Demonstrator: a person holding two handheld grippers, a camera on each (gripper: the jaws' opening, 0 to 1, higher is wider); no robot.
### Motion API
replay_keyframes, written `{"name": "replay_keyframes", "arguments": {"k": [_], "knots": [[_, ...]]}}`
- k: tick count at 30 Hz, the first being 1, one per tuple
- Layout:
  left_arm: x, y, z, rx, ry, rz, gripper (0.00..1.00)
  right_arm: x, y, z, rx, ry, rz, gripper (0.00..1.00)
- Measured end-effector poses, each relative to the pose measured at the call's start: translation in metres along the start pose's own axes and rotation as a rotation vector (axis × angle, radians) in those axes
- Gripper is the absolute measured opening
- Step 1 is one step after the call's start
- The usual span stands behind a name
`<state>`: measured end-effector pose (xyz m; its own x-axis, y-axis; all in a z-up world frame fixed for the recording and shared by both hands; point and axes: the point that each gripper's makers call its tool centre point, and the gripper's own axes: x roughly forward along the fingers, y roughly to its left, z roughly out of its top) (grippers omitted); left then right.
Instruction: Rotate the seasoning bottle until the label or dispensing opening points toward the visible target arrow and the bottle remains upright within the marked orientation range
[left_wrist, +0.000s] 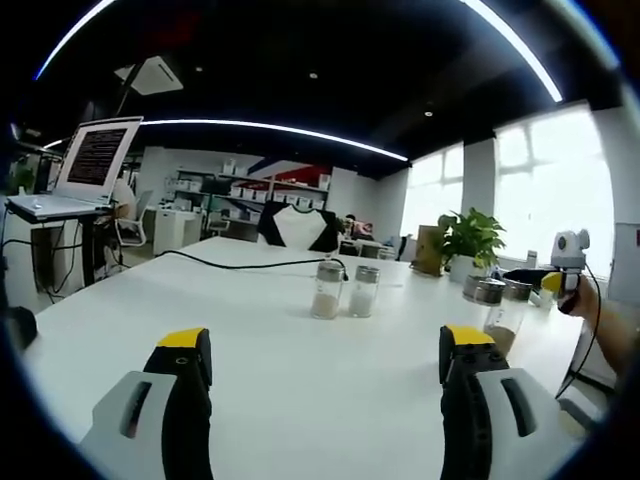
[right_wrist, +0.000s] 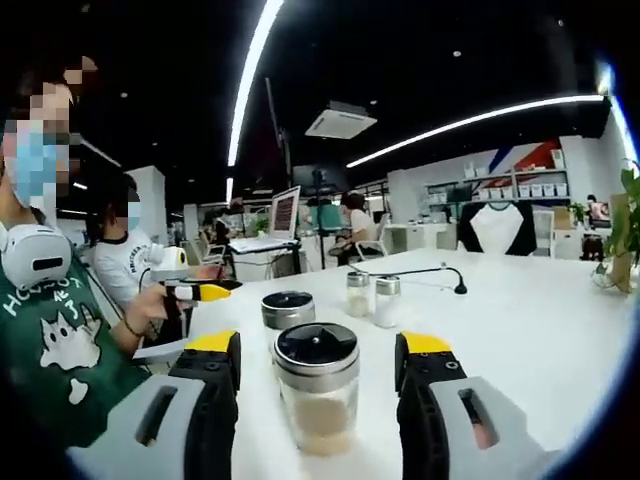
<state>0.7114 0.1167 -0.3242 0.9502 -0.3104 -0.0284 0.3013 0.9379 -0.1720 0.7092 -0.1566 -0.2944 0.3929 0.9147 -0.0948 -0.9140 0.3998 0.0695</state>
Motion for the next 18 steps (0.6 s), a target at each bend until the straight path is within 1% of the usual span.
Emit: {"name": "replay_keyframes", "arguments": {"k": [3, 5, 7, 10, 12, 13, 18], "knots": [[-0.001, -0.001, 0.0, 0.002, 0.0, -0.004, 1.0, 0.004, -0.002, -0.004, -0.004, 0.005, 0.013, 0.62], [-0.001, -0.002, 0.001, 0.003, 0.0, -0.007, 1.0, 0.005, -0.002, -0.003, 0.014, -0.013, 0.037, 0.6], [-0.002, -0.002, 0.001, 0.003, -0.001, -0.008, 1.0, 0.007, 0.001, -0.003, 0.011, -0.019, 0.074, 0.56], [-0.003, 0.0, 0.002, 0.002, -0.003, -0.004, 1.0, 0.011, 0.002, -0.009, 0.019, -0.002, 0.104, 0.51], [-0.003, 0.002, 0.002, 0.002, -0.003, 0.001, 1.0, 0.013, 0.007, -0.007, 0.051, -0.03, 0.138, 0.47], [-0.003, 0.002, 0.002, 0.001, -0.002, 0.003, 1.0, 0.013, 0.008, -0.007, 0.048, -0.036, 0.143, 0.46], [-0.001, 0.001, 0.0, 0.001, 0.005, -0.002, 0.99, 0.015, 0.016, -0.006, 0.034, -0.047, 0.166, 0.44]]}}
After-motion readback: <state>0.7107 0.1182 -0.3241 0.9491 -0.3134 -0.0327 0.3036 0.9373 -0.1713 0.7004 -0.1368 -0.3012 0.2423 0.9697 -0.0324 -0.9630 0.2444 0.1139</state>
